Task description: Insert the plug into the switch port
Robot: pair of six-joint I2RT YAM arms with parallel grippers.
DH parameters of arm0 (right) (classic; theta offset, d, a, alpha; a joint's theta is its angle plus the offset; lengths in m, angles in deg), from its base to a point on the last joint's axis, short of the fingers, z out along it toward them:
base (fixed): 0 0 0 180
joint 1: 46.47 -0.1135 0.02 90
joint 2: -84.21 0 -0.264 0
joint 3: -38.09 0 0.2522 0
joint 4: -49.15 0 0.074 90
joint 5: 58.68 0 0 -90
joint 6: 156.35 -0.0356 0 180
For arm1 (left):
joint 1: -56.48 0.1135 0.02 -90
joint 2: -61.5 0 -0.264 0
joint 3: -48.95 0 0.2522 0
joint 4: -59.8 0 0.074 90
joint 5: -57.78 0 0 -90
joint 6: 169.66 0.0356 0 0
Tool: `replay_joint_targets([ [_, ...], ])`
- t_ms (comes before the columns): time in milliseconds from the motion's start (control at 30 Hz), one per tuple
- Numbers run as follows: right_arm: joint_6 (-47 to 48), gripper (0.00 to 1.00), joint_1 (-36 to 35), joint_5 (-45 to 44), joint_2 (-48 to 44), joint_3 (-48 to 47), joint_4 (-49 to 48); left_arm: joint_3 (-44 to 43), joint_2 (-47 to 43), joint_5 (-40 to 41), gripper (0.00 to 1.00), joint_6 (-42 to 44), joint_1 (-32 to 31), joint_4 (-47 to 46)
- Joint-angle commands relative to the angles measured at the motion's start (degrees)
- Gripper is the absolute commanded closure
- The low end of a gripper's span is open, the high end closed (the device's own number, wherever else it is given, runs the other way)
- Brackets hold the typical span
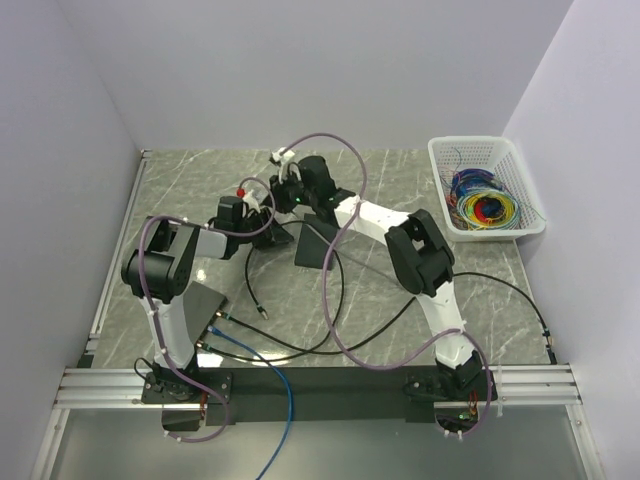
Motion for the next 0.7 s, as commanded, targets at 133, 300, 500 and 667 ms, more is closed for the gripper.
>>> replay_joint_targets([
  [133,2.6,1.0,-1.1,-19.5,-11.7,10.3,-3.0,1.2,-2.1,4.5,0.62,2.7,-0.1,9.5],
  [300,1.6,1.0,-1.0,-35.9,-18.5,19.2,-2.7,3.1,-4.2,6.6,0.62,0.9,2.4,8.8],
  [500,-7.8,1.0,-0.1,-49.2,-24.4,26.9,2.5,3.2,-5.9,7.5,0.62,0.2,3.2,8.3],
  [667,-17.2,1.0,1.4,-53.3,-26.0,30.3,10.2,3.5,-6.6,6.7,0.61,-1.3,3.1,6.4],
])
